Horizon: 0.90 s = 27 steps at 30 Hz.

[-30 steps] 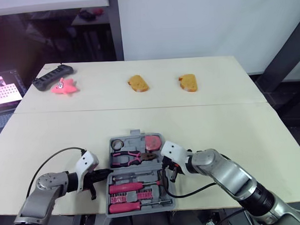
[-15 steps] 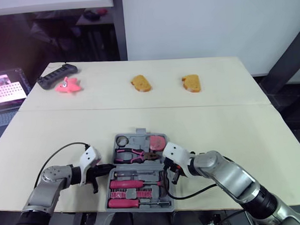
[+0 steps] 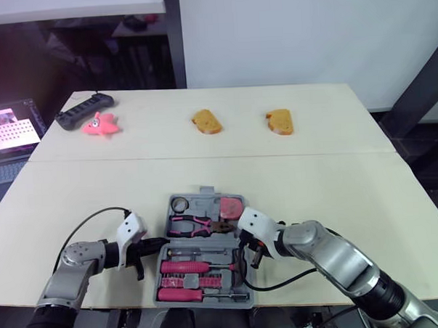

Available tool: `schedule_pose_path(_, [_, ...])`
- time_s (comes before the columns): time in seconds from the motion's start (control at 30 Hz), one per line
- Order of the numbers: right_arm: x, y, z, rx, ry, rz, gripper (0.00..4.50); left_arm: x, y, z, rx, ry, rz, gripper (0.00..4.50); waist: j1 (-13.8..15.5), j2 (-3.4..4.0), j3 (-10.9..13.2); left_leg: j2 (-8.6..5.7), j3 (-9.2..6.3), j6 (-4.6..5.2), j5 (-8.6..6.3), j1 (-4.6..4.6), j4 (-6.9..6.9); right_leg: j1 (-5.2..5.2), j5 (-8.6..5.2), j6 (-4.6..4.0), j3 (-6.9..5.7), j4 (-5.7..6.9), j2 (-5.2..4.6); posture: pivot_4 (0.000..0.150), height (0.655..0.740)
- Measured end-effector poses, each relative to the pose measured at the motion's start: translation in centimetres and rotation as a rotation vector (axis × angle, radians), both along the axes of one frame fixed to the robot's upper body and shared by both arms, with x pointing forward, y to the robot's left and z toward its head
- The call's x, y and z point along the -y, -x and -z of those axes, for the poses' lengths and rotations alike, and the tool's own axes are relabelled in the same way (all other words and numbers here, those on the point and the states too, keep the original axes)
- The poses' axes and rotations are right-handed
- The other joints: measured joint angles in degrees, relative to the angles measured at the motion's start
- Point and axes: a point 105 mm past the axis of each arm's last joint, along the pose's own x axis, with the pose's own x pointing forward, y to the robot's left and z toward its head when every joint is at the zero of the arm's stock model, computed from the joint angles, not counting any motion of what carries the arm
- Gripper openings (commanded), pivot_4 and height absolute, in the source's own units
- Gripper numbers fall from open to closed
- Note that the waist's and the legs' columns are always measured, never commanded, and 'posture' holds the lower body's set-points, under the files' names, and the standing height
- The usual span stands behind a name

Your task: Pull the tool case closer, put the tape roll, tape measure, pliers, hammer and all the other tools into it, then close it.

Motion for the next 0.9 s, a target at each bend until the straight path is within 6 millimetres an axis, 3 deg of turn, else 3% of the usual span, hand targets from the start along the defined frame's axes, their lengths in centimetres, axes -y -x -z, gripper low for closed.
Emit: schedule_pose_path(0.9, [0.1,-0.8,-0.1,0.020,-0.024,-0.040,0.00,-1.4,1.0,-0.1,0.005,-0.026,-0.038,0.07,-1.56,0.00,0.01,0.01,0.00,0.00,0.00,-0.01,-0.08,-0.06,-0.03,0.03,0.03,-0.03,0.02,0.150,0.7400])
